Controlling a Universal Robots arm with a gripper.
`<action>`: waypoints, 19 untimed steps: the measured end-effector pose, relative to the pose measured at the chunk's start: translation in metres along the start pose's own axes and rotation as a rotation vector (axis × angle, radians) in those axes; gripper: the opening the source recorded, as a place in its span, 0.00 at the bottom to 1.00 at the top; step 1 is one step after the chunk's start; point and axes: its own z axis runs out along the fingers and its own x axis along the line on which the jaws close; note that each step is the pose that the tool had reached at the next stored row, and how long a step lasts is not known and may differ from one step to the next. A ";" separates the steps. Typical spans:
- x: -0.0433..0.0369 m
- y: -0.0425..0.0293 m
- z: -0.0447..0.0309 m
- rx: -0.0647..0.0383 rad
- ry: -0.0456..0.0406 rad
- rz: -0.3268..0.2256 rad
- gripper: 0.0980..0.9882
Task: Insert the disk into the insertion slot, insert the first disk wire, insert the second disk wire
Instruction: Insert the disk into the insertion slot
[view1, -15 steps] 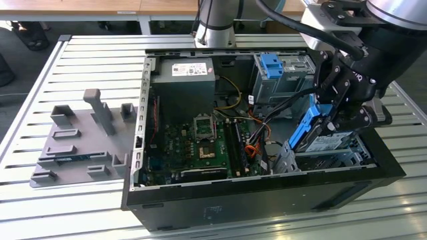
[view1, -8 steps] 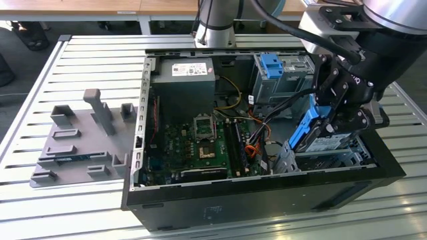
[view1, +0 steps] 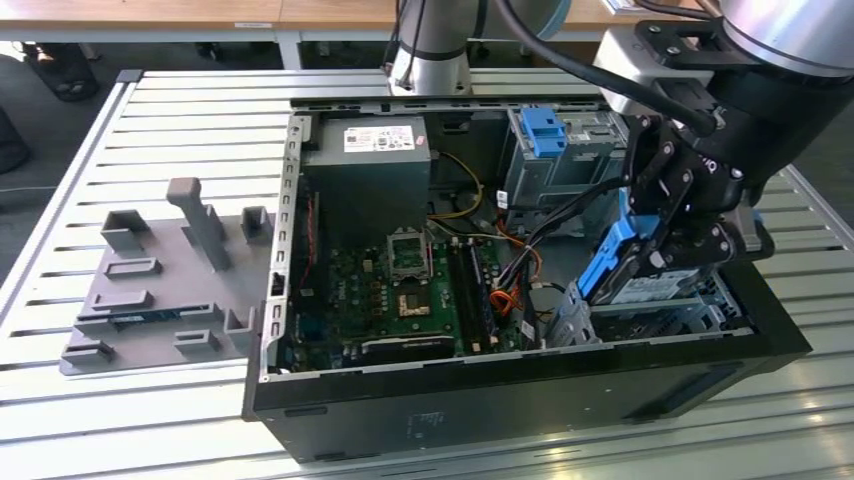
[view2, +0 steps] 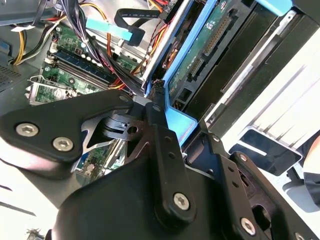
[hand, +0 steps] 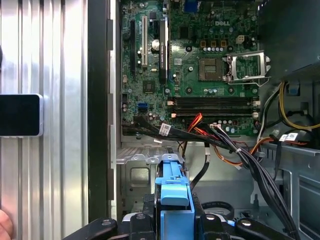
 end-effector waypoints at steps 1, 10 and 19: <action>0.0000 0.0000 0.0005 0.000 0.0000 0.000 0.30; 0.0000 0.0000 0.0042 0.000 0.0000 0.000 0.30; 0.0001 -0.0001 0.0086 0.000 0.0001 0.000 0.30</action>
